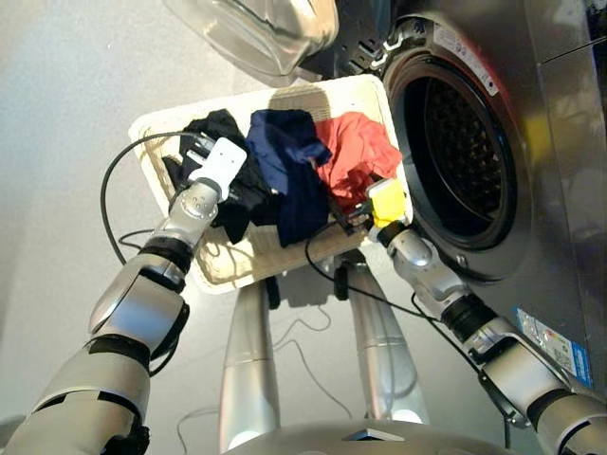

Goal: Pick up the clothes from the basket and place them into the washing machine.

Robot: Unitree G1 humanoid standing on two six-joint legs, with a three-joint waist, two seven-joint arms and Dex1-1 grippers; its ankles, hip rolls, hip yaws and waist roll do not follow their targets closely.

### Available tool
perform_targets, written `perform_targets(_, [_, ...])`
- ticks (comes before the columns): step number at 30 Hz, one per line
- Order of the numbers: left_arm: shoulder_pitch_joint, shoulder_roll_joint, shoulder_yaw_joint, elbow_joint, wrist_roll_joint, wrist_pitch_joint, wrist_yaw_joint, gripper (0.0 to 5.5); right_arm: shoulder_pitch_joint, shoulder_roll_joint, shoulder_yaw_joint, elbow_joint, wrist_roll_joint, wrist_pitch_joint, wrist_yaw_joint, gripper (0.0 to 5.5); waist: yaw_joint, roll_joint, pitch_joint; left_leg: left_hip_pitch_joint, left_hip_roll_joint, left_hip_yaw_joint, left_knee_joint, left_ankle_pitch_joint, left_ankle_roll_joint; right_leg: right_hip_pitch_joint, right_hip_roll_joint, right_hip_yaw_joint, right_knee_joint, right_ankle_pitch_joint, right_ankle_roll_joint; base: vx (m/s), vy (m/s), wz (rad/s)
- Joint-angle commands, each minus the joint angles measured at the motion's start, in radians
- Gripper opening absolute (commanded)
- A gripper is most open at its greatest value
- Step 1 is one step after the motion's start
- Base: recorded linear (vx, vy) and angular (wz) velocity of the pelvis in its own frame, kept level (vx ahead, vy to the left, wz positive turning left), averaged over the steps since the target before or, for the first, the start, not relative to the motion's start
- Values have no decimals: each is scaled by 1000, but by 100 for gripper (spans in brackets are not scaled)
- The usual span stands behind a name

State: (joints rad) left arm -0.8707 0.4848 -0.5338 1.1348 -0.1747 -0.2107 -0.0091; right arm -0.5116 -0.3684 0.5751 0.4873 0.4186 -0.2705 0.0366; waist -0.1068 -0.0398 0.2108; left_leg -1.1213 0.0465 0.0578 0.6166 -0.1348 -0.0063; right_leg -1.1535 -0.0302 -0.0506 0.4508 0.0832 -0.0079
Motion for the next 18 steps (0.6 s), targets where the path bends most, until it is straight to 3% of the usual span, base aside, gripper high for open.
perform_targets(1, [65,-19,10,-18,-39,-23,-19,0,20,-15,-11,-72,3,-45,23,550,20,36,-16,97,-25,-14,-110,20,14,120,-17,-27,-33,-34,78,0,0,0])
perform_targets(4, [124,-9,11,-115,-104,-49,-46,0,44,-29,-16,-61,-22,-44,30,550,33,42,-19,181,-32,-8,-166,33,9,194,-21,-23,-68,-28,80,0,0,0])
perform_targets(11, [279,27,19,-426,-274,-117,-111,0,80,-85,-14,-37,-274,-51,-22,550,69,62,-9,384,-58,-10,-285,68,-1,398,-32,-29,-158,-24,85,0,0,0])
perform_targets(13, [321,39,27,-515,-316,-126,-131,0,85,-111,-1,-41,-361,-59,-38,550,77,71,-8,435,-65,-11,-314,75,-1,444,-34,-29,-181,-23,87,-31,-17,44])
perform_targets(14, [330,38,34,-541,-318,-131,-122,0,74,-124,12,-42,-429,-62,-55,550,77,71,-7,443,-72,-9,-333,112,3,453,-42,-33,-199,3,80,-63,-37,84])
perform_targets(18, [350,25,60,-658,-361,-140,-112,0,28,-180,78,-63,-662,-62,-101,550,94,86,-9,514,-81,-17,-372,124,2,520,-42,-37,-217,-6,80,-17,-11,23])
